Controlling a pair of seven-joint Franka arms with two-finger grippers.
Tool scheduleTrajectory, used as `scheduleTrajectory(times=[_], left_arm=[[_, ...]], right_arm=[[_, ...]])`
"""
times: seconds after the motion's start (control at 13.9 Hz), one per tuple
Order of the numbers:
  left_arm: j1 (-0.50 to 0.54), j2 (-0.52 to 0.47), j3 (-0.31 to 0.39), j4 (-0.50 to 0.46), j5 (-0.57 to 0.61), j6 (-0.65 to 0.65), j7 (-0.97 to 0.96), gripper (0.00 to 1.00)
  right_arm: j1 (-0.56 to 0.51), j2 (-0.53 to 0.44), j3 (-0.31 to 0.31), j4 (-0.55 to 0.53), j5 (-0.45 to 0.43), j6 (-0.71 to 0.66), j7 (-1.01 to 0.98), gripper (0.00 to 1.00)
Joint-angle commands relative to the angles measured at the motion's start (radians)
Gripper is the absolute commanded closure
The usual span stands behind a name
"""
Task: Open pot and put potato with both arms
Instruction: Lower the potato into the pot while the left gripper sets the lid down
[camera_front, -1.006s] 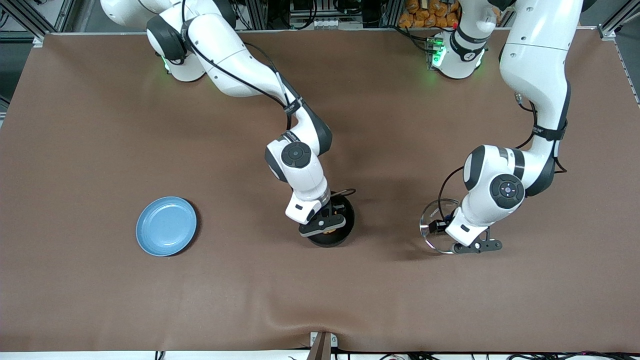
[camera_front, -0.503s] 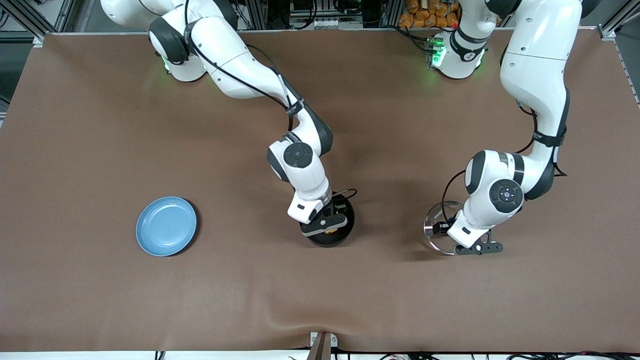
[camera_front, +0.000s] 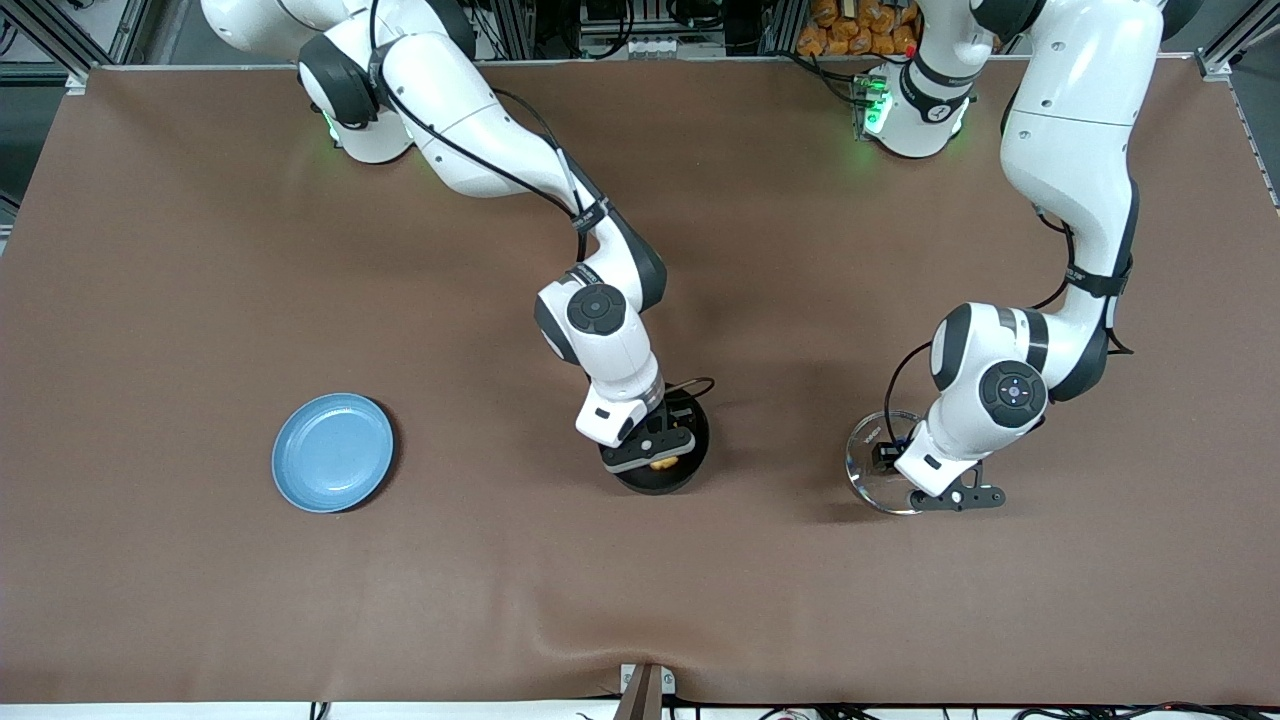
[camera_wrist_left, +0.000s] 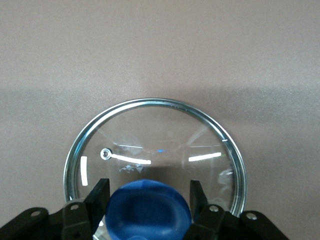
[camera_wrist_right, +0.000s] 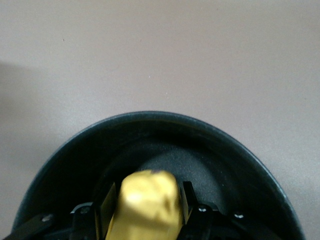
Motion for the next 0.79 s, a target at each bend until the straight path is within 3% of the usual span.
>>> scheduleTrajectory(times=[0.0, 0.07, 0.22, 0.43, 0.5, 0.65, 0.72], left_arm=[[0.002, 0.001, 0.0, 0.014, 0.019, 0.009, 0.012, 0.27], [0.002, -0.005, 0.0, 0.012, 0.019, 0.007, 0.015, 0.27], [0.002, -0.06, 0.0, 0.012, 0.019, -0.01, 0.007, 0.15], [0.001, -0.192, -0.001, 0.014, 0.019, -0.143, 0.007, 0.07], [0.002, -0.238, -0.001, 0.018, 0.018, -0.195, 0.009, 0.03], [0.007, -0.312, -0.004, 0.035, -0.004, -0.301, 0.009, 0.0], [0.007, -0.336, -0.004, 0.059, -0.012, -0.374, 0.009, 0.0]], right_arm=[[-0.005, -0.016, -0.01, 0.028, -0.012, -0.015, 0.008, 0.36], [-0.008, -0.032, -0.01, 0.027, -0.012, -0.019, 0.008, 0.33], [-0.011, -0.073, -0.01, 0.021, -0.009, -0.028, 0.008, 0.32], [-0.019, -0.15, -0.013, 0.021, -0.009, -0.184, 0.01, 0.3], [-0.028, -0.183, -0.016, 0.021, -0.009, -0.252, 0.013, 0.26], [-0.04, -0.246, -0.048, 0.021, -0.012, -0.373, 0.012, 0.0], [-0.039, -0.278, -0.08, 0.021, -0.009, -0.418, 0.011, 0.0]])
